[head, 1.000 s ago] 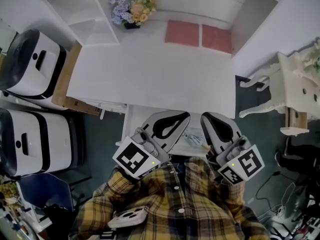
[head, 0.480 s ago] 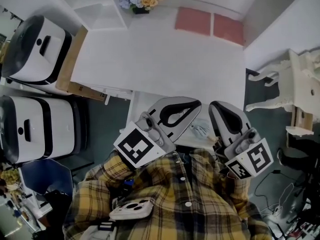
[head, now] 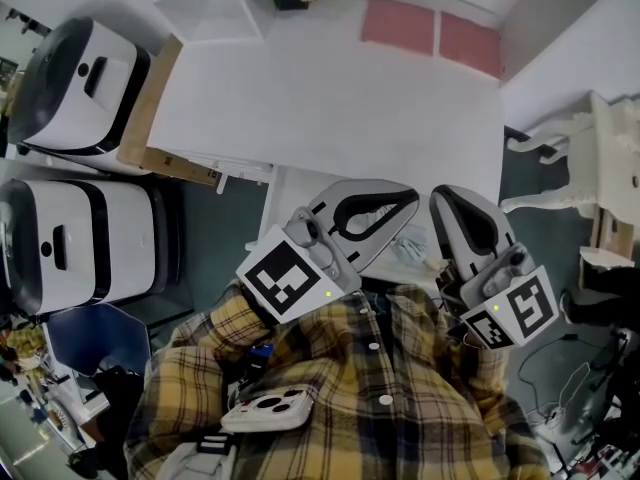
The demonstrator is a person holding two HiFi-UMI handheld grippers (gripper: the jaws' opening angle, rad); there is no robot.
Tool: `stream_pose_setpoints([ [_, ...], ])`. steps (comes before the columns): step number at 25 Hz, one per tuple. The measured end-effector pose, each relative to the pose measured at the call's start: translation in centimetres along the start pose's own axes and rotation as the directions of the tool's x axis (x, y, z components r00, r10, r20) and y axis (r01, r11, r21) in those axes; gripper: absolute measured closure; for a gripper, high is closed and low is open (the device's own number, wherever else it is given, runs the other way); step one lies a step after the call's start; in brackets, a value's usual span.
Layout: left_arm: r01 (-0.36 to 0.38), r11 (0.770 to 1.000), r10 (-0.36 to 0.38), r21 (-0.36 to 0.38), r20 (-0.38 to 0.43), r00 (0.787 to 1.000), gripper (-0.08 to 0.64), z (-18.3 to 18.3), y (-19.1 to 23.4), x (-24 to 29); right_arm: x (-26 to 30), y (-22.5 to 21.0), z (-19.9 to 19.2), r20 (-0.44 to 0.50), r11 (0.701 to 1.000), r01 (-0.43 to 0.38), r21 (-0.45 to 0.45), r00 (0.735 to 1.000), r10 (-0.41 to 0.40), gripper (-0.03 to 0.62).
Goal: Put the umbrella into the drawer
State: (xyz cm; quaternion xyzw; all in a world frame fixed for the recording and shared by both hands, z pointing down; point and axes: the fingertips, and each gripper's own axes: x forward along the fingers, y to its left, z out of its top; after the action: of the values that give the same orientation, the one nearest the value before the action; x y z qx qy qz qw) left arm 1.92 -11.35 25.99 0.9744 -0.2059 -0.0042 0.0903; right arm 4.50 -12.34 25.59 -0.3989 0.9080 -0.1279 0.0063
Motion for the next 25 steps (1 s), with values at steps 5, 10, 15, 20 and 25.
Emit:
stream_pose_setpoints([
  [5,0.0,1.0,0.0,0.007,0.0,1.0,0.54,-0.3,0.0,0.2,-0.1,-0.2,-0.5,-0.015,1.0,0.002,-0.011,1.0,-0.002,0.577],
  [10,-0.002,1.0,0.002,0.001,0.001,1.0,0.54,-0.3,0.1,0.4,0.0,-0.2,-0.8,-0.023,1.0,-0.008,-0.005,1.0,0.007,0.577],
  [15,-0.006,1.0,0.006,0.006,0.001,1.0,0.54,-0.2,0.3,0.7,0.1,-0.5,-0.7,-0.024,1.0,-0.011,0.0,1.0,0.011,0.577],
  [20,-0.006,1.0,0.006,0.004,-0.003,1.0,0.54,-0.3,0.2,0.7,0.1,-0.4,-0.9,-0.031,1.0,-0.013,0.004,0.999,0.014,0.577],
  [25,-0.004,1.0,0.004,0.0,-0.008,1.0,0.54,-0.7,0.1,0.8,0.3,-0.4,-1.2,-0.039,1.0,-0.021,0.004,0.999,0.021,0.577],
])
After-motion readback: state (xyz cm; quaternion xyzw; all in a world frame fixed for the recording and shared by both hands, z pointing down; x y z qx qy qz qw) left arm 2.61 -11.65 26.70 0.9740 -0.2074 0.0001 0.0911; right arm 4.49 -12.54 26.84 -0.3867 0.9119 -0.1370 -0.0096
